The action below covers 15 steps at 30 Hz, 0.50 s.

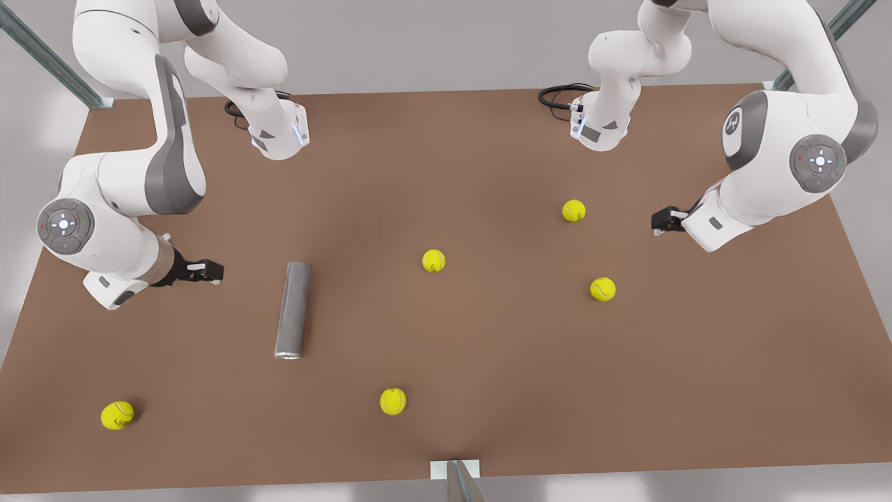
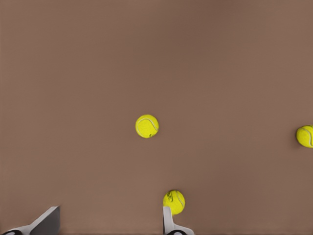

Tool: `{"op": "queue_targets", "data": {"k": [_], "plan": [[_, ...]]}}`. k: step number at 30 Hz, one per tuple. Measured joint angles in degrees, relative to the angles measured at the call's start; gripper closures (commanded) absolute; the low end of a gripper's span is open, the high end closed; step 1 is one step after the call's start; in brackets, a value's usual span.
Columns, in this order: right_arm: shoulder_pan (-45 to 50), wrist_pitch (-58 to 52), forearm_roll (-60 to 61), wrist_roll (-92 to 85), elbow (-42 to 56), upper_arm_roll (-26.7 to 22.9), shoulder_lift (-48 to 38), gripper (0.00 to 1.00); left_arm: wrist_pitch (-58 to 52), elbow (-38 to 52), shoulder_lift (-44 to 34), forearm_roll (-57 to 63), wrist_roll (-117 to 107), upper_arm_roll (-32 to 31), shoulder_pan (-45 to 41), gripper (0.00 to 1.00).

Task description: Put the tennis tube upright

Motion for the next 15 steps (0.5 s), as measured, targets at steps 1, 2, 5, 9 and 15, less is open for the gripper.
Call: {"op": "queue_targets", "data": {"k": [1, 2, 5, 9, 15], "plan": [[-0.3, 0.0, 0.0, 0.0, 0.1, 0.0, 0.0, 0.0, 0.0, 0.0, 0.0, 0.0, 0.0, 0.0, 0.0, 0.0], [-0.3, 0.0, 0.1, 0.5, 0.0, 0.0, 0.3, 0.0, 0.0, 0.0, 0.0, 0.1, 0.0, 0.0, 0.0, 0.0], [3.4, 0.4, 0.3, 1.9, 0.2, 0.0, 4.3, 0.0, 0.0, 0.0, 0.1, 0.1, 0.0, -0.1, 0.1, 0.0], [11.2, 1.6, -0.3, 11.0, -0.5, 0.0, 9.7, 0.0, 0.0, 0.1, 0.2, 0.2, 0.0, -0.1, 0.0, 0.0], [6.2, 23.2, -0.5, 11.3, -19.1, 0.0, 11.5, 0.0, 0.0, 0.0, 0.5, 0.2, 0.0, -0.1, 0.0, 0.0]]}}
